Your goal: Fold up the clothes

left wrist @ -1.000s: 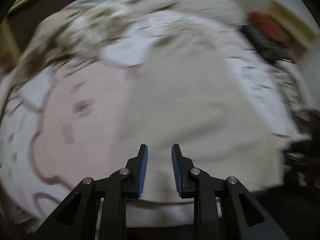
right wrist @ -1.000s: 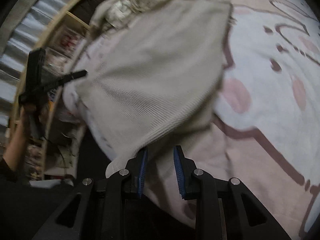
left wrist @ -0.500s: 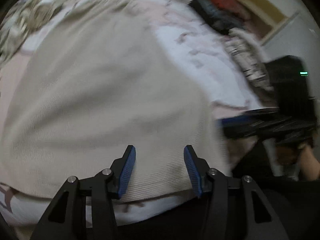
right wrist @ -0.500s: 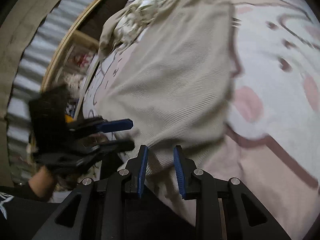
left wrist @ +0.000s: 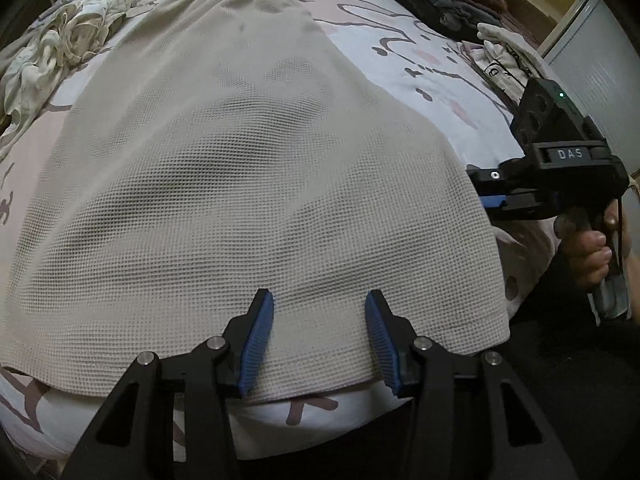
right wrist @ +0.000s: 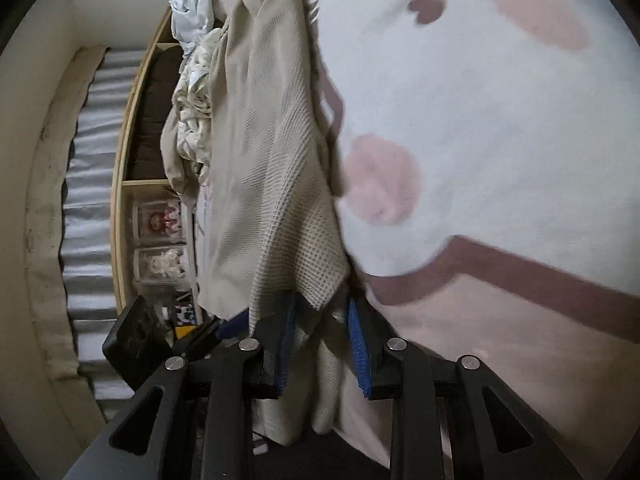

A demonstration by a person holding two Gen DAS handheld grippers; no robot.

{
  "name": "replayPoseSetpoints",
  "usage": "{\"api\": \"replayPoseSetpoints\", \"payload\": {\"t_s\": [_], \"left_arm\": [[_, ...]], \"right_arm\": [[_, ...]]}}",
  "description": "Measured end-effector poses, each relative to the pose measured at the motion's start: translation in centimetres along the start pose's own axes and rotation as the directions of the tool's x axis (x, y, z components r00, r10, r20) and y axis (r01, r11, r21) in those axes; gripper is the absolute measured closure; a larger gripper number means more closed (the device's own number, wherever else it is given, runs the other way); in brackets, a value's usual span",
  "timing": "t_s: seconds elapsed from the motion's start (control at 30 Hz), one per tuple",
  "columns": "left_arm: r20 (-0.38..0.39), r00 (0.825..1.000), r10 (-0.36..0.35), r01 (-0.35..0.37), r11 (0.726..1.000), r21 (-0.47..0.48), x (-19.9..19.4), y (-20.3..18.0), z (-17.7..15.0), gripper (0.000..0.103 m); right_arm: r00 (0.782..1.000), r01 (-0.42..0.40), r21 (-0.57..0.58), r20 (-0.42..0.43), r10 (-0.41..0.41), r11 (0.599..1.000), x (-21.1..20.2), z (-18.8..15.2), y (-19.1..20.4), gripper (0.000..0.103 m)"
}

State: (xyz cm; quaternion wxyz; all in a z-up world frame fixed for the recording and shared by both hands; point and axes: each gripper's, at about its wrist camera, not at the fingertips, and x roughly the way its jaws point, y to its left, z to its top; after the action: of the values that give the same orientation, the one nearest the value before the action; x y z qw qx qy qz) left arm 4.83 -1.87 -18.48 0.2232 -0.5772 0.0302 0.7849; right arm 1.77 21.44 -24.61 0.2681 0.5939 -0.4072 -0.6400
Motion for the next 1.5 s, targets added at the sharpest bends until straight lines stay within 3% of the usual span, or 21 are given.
{"api": "replayPoseSetpoints", "payload": {"t_s": [0.03, 0.17, 0.27, 0.33, 0.43, 0.5, 0.53, 0.57, 0.77, 0.87, 0.93, 1.03, 1.17, 1.3, 1.4, 1.43, 1.47, 1.5], "left_arm": [[0.001, 1.000, 0.001, -0.001, 1.000, 0.001, 0.0, 0.1, 0.0, 0.055], [0.011, 1.000, -0.012, 0.013, 1.000, -0.011, 0.1, 0.5, -0.2, 0.055], [0.015, 1.000, -0.018, 0.018, 1.000, -0.016, 0.2, 0.6, -0.2, 0.055], [0.018, 1.000, -0.014, 0.014, 1.000, -0.018, 0.2, 0.5, -0.2, 0.055], [0.022, 1.000, -0.004, 0.005, 1.000, -0.011, 0.0, 0.3, -0.3, 0.055], [0.022, 1.000, 0.002, -0.002, 1.000, -0.003, 0.1, 0.1, -0.3, 0.055], [0.021, 1.000, 0.005, -0.005, 1.000, 0.002, 0.1, 0.0, -0.3, 0.055], [0.021, 1.000, 0.006, -0.006, 1.000, 0.004, 0.1, 0.0, -0.3, 0.055], [0.039, 0.999, -0.006, 0.006, 1.000, -0.007, 0.1, 0.2, -0.5, 0.055], [0.056, 0.998, -0.013, 0.014, 1.000, -0.017, 0.1, 0.3, -0.7, 0.055], [0.066, 0.998, -0.015, 0.016, 1.000, -0.015, 0.2, 0.3, -0.8, 0.054], [0.079, 0.997, -0.015, 0.015, 1.000, -0.006, 0.3, 0.1, -1.0, 0.048], [0.097, 0.995, -0.015, 0.014, 1.000, 0.010, 0.4, 0.0, -1.2, 0.043], [0.115, 0.993, -0.015, 0.012, 1.000, 0.025, 0.5, -0.2, -1.4, 0.043], [0.126, 0.992, -0.021, 0.018, 1.000, 0.022, 0.4, -0.2, -1.4, 0.043], [0.136, 0.991, -0.018, 0.014, 1.000, 0.025, 0.0, -0.2, -1.5, 0.043], [0.152, 0.988, -0.010, 0.005, 0.999, 0.033, -0.7, -0.4, -1.6, 0.043], [0.169, 0.986, -0.002, -0.005, 0.999, 0.041, -1.3, -0.6, -1.6, 0.043]], "right_arm": [[1.000, 0.024, -0.033, 0.012, -0.024, 0.999, -0.1, -0.3, 0.8, 0.096], [0.986, 0.161, -0.119, 0.056, -0.155, 0.980, -2.7, -1.1, 1.4, 0.098], [0.957, 0.287, -0.131, 0.073, -0.280, 0.949, -4.0, -1.2, 0.2, 0.102], [0.980, 0.193, -0.080, 0.073, -0.187, 0.978, -5.3, -1.4, -1.1, 0.102], [0.993, 0.060, -0.022, 0.104, -0.057, 0.998, -7.1, -2.1, -2.3, 0.101], [0.996, -0.045, 0.036, 0.085, 0.041, 0.998, -7.2, -2.5, -3.2, 0.056], [0.993, -0.085, 0.059, 0.085, 0.079, 0.995, -7.1, -2.7, -3.5, 0.026], [0.990, -0.111, 0.051, 0.095, 0.106, 0.993, -6.9, -2.9, -3.1, 0.025], [0.998, -0.007, -0.058, -0.058, 0.004, 0.998, -3.1, -2.8, -0.4, 0.025], [0.993, 0.035, -0.064, -0.108, -0.042, 0.997, -1.7, -2.4, 0.4, 0.025], [0.990, 0.028, -0.023, -0.139, -0.031, 0.999, -1.3, -2.1, 0.2, 0.025], [0.982, -0.007, 0.070, -0.190, 0.020, 0.998, -0.2, -2.4, -0.7, 0.029], [0.968, -0.027, 0.152, -0.243, 0.064, 0.988, 1.6, -3.0, -1.8, 0.048], [0.955, -0.101, 0.207, -0.253, 0.153, 0.973, 2.9, -2.9, -2.5, 0.049], [0.951, -0.101, 0.190, -0.271, 0.151, 0.977, 4.3, -2.9, -1.5, 0.053], [0.951, -0.091, 0.185, -0.274, 0.141, 0.978, 4.4, -2.9, -1.4, 0.064], [0.952, -0.082, 0.182, -0.278, 0.131, 0.980, 4.6, -3.0, -1.3, 0.082], [0.953, -0.085, 0.207, -0.267, 0.140, 0.975, 4.3, -3.0, -1.6, 0.087]]}}
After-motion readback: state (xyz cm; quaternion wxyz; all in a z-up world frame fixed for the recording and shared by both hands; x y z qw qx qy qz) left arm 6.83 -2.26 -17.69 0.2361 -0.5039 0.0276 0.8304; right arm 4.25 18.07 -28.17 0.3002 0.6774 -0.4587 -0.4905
